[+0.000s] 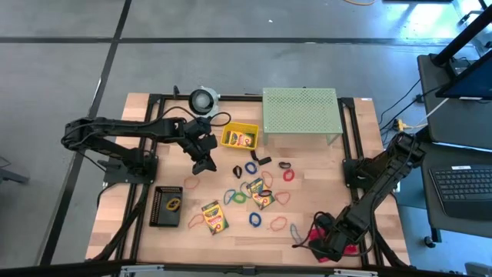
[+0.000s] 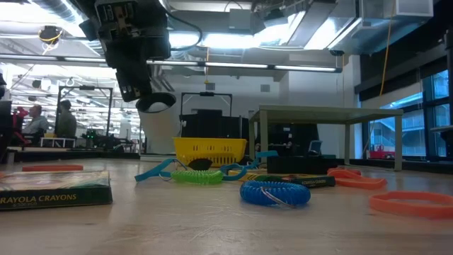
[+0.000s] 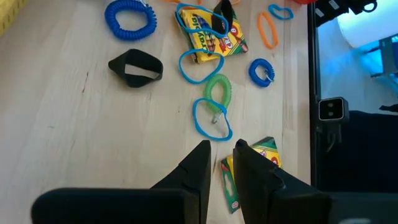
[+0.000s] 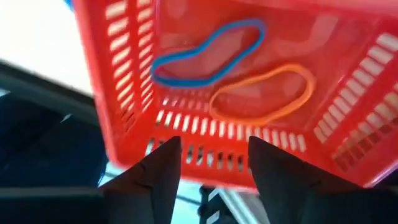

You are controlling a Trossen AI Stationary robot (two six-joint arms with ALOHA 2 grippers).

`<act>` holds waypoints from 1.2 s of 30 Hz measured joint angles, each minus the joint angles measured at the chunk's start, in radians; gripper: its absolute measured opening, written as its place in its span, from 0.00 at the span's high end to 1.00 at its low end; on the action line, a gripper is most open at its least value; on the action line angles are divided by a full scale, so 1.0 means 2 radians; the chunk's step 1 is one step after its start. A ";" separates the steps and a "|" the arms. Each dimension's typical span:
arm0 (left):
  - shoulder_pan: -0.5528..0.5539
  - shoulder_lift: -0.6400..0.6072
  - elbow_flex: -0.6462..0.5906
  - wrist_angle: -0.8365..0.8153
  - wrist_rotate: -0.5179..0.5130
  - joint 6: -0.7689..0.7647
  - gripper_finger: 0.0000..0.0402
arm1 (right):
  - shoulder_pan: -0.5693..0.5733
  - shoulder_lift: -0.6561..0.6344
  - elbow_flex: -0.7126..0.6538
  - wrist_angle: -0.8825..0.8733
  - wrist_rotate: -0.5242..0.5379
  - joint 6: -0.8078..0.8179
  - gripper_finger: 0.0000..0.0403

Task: Pick & Place Office Desk Supplies
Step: Put the orange rubber band into the red bin

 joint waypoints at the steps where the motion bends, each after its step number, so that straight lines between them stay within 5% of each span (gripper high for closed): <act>1: 0.000 0.000 0.000 0.000 0.000 0.000 0.85 | 0.000 0.000 0.000 0.005 0.005 0.001 0.56; 6: 0.000 0.000 0.000 -0.001 0.000 -0.006 0.85 | 0.000 0.000 0.018 -0.015 0.024 -0.002 0.60; 11: 0.000 0.000 0.000 -0.012 0.001 0.004 0.85 | 0.000 -0.002 0.086 -0.174 0.024 -0.035 0.62; 15: 0.001 0.000 0.000 -0.012 0.002 0.002 0.85 | -0.005 -0.003 0.152 -0.235 0.092 -0.078 0.64; 27: 0.022 -0.048 0.006 -0.014 0.026 -0.020 0.85 | -0.150 -0.003 0.134 -0.237 0.218 -0.303 0.71; 36: 0.022 -0.089 0.006 -0.042 -0.002 -0.027 0.85 | -0.249 -0.003 0.051 -0.065 0.175 -0.453 0.72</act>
